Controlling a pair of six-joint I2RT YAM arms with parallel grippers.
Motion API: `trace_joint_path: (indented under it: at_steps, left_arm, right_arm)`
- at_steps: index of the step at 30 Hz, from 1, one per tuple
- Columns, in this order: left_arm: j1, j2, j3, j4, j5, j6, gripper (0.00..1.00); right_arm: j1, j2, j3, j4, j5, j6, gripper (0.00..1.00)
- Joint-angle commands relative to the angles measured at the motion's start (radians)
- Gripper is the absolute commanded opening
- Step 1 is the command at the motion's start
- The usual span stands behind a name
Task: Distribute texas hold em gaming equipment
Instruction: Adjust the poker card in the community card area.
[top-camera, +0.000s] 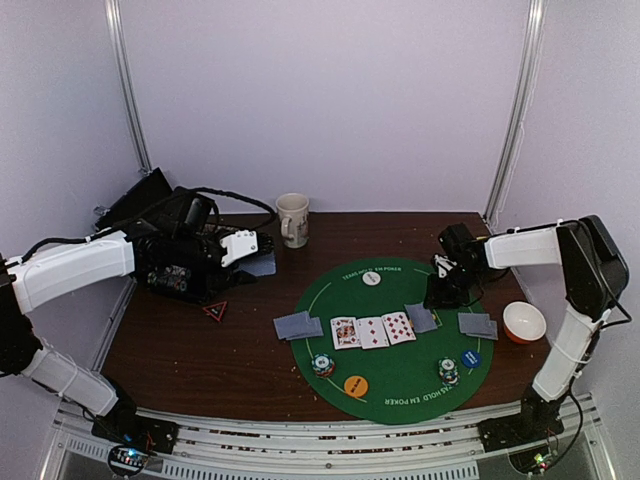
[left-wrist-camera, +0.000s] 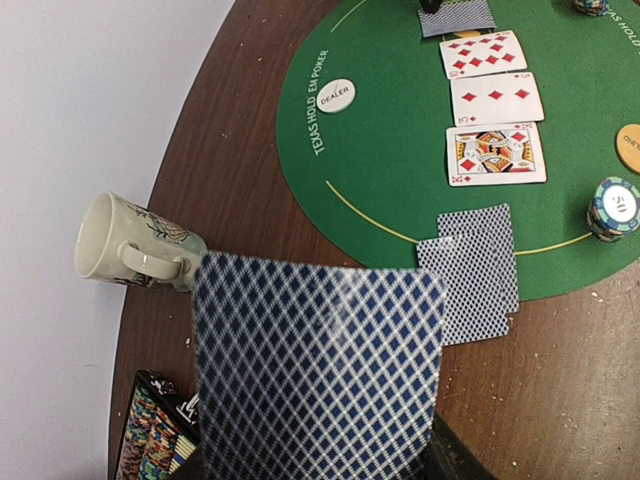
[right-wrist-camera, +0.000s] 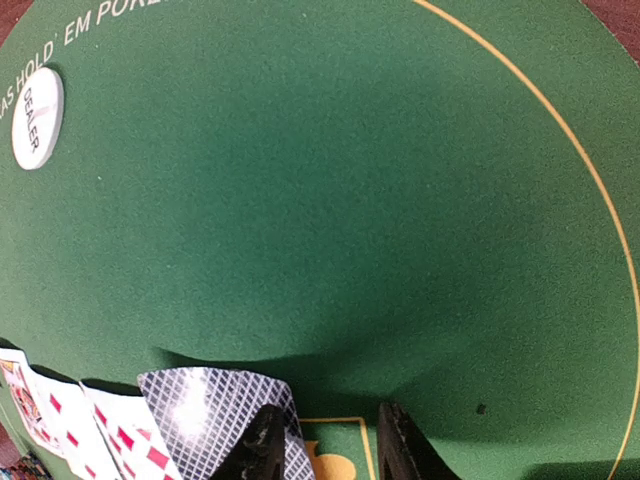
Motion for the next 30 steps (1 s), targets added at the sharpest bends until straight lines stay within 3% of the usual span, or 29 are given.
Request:
trace_joint_path:
  at_steps: [1,30]
  left_arm:
    - [-0.002,-0.007,-0.003,0.036,0.003,0.007,0.5]
    - [-0.001,-0.005,-0.003,0.035,0.004,0.006,0.51]
  right_arm:
    - [0.029,0.019,-0.001,-0.077,0.014,-0.073,0.3]
    - [0.111,-0.05,-0.003,-0.147,0.093,-0.172,0.03]
